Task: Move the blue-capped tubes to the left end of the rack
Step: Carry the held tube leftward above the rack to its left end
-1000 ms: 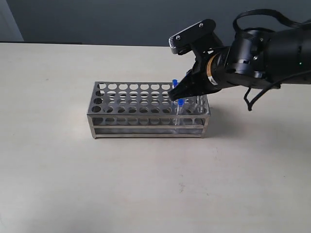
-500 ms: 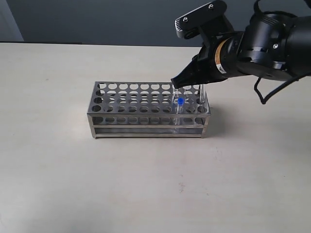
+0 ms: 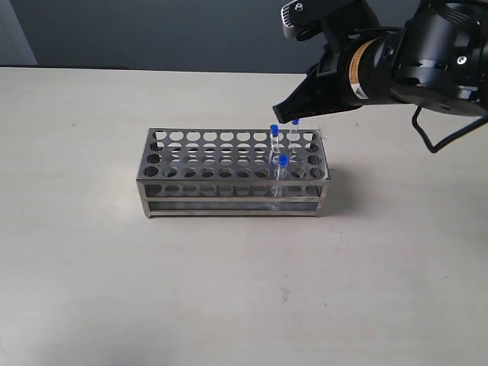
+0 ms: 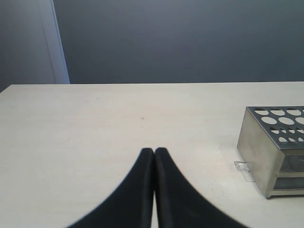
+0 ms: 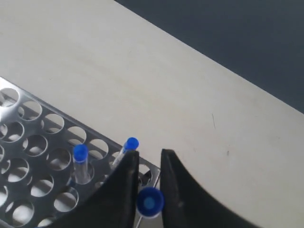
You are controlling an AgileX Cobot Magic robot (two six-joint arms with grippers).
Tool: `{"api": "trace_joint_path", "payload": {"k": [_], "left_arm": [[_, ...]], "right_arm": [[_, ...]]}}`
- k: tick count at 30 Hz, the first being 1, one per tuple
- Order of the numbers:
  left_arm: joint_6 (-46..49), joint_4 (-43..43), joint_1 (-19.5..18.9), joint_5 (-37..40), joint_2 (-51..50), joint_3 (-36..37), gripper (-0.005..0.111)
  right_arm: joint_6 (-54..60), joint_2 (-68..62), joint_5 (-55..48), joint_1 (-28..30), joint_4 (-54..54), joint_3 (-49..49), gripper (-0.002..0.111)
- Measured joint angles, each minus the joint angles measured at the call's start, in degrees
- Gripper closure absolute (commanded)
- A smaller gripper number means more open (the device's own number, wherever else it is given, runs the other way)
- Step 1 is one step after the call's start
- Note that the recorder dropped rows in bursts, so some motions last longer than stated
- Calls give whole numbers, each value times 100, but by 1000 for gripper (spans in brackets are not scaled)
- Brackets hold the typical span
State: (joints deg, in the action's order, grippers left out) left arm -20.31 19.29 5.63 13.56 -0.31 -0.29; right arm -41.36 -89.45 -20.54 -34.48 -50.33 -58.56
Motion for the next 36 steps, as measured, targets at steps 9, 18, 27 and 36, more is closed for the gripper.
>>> {"api": "trace_joint_path", "payload": {"k": [9, 18, 27, 36], "left_arm": [[0, 0, 0, 0, 0, 0, 106], [0, 0, 0, 0, 0, 0, 106], [0, 0, 0, 0, 0, 0, 106], [0, 0, 0, 0, 0, 0, 106]], "right_arm": [[-60, 0, 1835, 0, 10, 0, 109], [-75, -712, 3220, 0, 10, -556, 109], [-108, -1625, 3490, -221, -193, -1471, 109], [-340, -2293, 2531, -760, -813, -2355, 109]]}}
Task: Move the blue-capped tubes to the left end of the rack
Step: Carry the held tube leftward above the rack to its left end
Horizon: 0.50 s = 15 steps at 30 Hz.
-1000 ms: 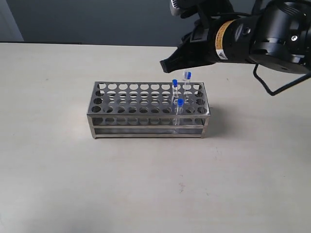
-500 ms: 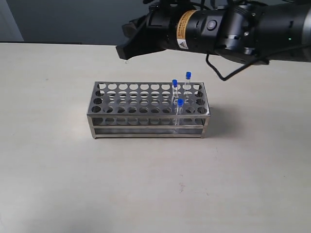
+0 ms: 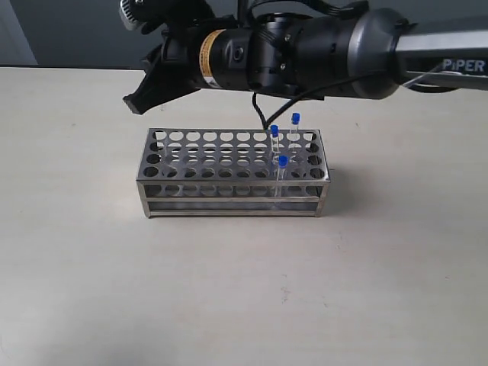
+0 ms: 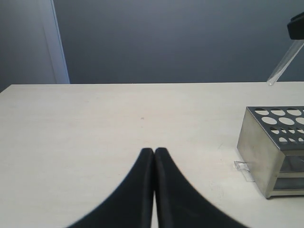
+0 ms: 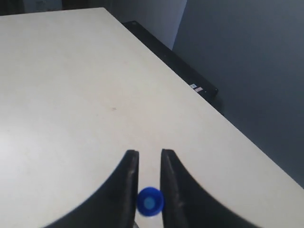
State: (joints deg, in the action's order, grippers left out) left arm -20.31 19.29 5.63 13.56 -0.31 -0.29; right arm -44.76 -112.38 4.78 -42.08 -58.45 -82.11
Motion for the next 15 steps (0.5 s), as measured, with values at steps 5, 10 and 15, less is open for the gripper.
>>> {"api": "trace_joint_path", "payload": {"k": [5, 10, 15], "left_arm": [[0, 0, 0, 0, 0, 0, 106], [0, 0, 0, 0, 0, 0, 106], [0, 0, 0, 0, 0, 0, 106]], "right_arm": [[-22, -164, -654, -182, -23, -286, 109], [-22, -228, -987, -343, -35, -350, 109], [-9, -228, -1164, -521, 3, -363, 109]]}}
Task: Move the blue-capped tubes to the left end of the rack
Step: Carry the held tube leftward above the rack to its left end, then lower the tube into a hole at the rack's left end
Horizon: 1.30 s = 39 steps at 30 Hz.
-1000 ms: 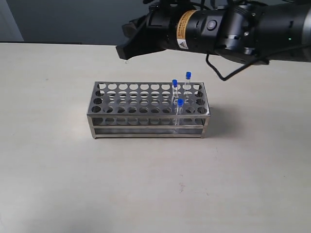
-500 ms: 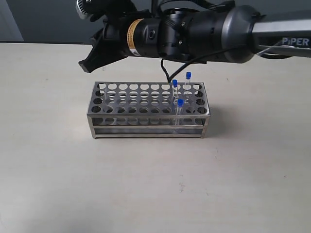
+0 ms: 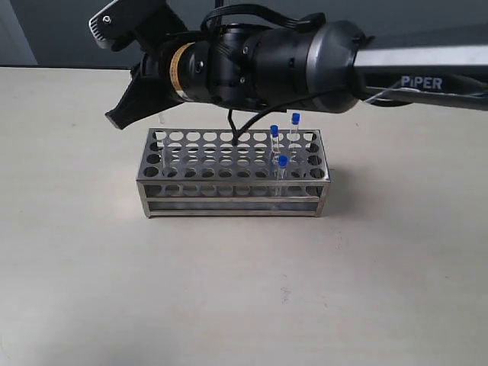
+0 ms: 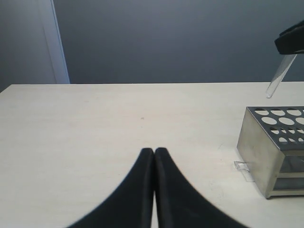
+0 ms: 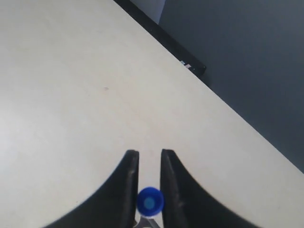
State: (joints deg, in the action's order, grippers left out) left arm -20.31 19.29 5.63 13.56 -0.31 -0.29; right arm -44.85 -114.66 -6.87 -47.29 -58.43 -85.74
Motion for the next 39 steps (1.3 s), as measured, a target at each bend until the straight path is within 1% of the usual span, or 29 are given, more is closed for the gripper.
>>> {"api": "trace_joint_path", "payload": {"k": [12, 17, 24, 39], "left_arm": [[0, 0, 0, 0, 0, 0, 106], [0, 0, 0, 0, 0, 0, 106], [0, 0, 0, 0, 0, 0, 106], [0, 0, 0, 0, 0, 0, 106]], "right_arm": [[113, 0, -595, -143, 541, 0, 109], [347, -151, -446, -143, 626, 0, 109], [458, -303, -201, -143, 424, -69, 109], [448, -228, -227, -143, 420, -69, 109]]}}
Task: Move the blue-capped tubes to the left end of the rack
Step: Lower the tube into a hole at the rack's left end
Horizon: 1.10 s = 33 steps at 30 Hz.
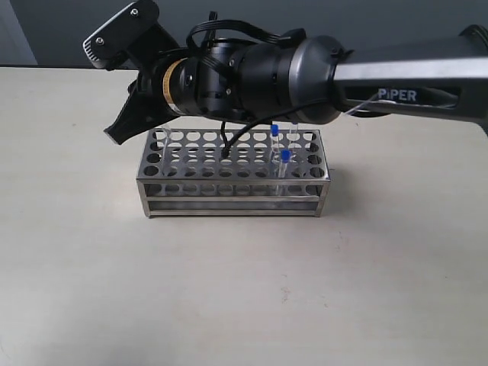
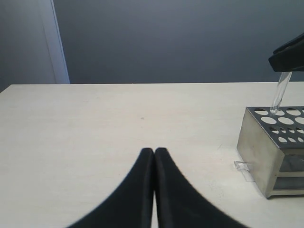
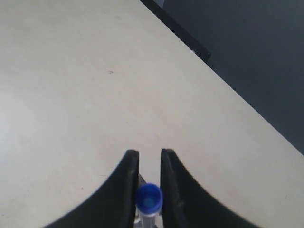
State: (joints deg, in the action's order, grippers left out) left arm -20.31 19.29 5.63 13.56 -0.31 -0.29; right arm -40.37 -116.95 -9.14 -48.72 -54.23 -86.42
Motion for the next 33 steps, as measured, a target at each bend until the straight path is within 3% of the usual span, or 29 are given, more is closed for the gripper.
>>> {"api": "trace_joint_path", "payload": {"k": [33], "left_arm": [[0, 0, 0, 0, 0, 0, 106]], "right_arm": [[-7, -69, 304, -10, 22, 0, 109]]}}
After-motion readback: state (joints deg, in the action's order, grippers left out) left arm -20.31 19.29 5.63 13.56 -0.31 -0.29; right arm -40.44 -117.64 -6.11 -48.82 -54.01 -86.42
